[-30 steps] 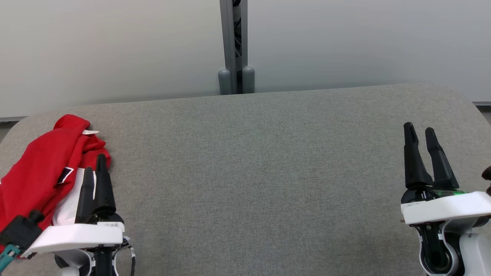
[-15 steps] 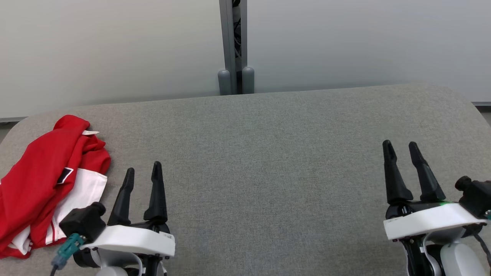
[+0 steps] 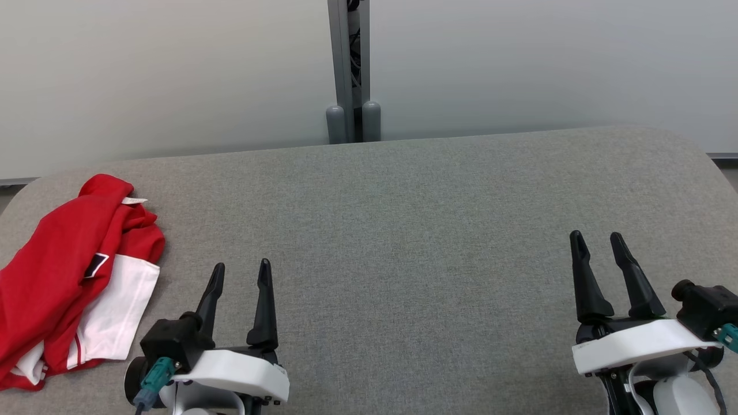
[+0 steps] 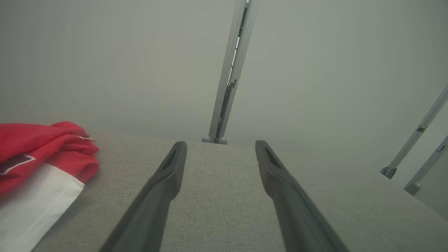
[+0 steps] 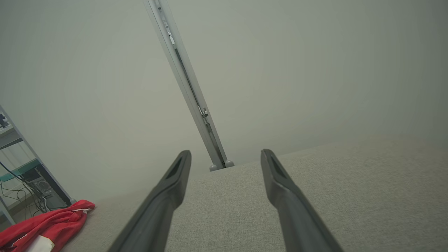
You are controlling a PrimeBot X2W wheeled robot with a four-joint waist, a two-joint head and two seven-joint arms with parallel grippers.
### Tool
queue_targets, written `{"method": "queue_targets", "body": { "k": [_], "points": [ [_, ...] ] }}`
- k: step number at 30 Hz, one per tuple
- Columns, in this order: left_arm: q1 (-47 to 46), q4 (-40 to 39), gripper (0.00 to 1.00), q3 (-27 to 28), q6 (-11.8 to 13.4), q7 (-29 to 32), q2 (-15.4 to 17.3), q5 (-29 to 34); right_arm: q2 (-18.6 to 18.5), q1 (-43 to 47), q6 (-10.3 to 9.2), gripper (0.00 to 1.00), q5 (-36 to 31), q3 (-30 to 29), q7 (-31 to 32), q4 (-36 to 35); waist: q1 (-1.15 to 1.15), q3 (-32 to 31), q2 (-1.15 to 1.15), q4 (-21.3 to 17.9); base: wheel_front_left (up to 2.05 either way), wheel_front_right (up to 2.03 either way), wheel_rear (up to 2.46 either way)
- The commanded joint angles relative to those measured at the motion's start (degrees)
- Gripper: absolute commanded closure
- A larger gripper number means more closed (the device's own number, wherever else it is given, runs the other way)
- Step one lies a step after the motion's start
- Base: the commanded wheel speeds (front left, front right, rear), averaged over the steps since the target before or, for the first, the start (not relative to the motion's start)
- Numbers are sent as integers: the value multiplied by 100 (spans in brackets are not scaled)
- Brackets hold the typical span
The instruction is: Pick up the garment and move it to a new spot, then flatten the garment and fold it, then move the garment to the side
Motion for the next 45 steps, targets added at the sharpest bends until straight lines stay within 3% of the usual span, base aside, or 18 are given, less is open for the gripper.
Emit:
{"method": "queue_targets", "body": {
  "k": [1,9,29,45],
  "points": [
    [-28,3,0,-57,42,-62,54,195,-48,-97,25,0,-145,18,-80,3,0,-3,0,0,0,0,0],
    [-66,12,0,-303,234,-176,117,630,-67,-139,25,0,-478,83,-199,89,0,-21,0,7,0,0,0],
    [21,-60,0,-456,414,-417,156,1127,-112,-167,28,0,-841,156,-451,279,0,-37,0,-9,0,0,0],
    [8,283,0,-517,303,-561,175,1042,-136,-225,24,0,-900,207,-586,649,0,-28,0,9,0,0,0]
  ]
}}
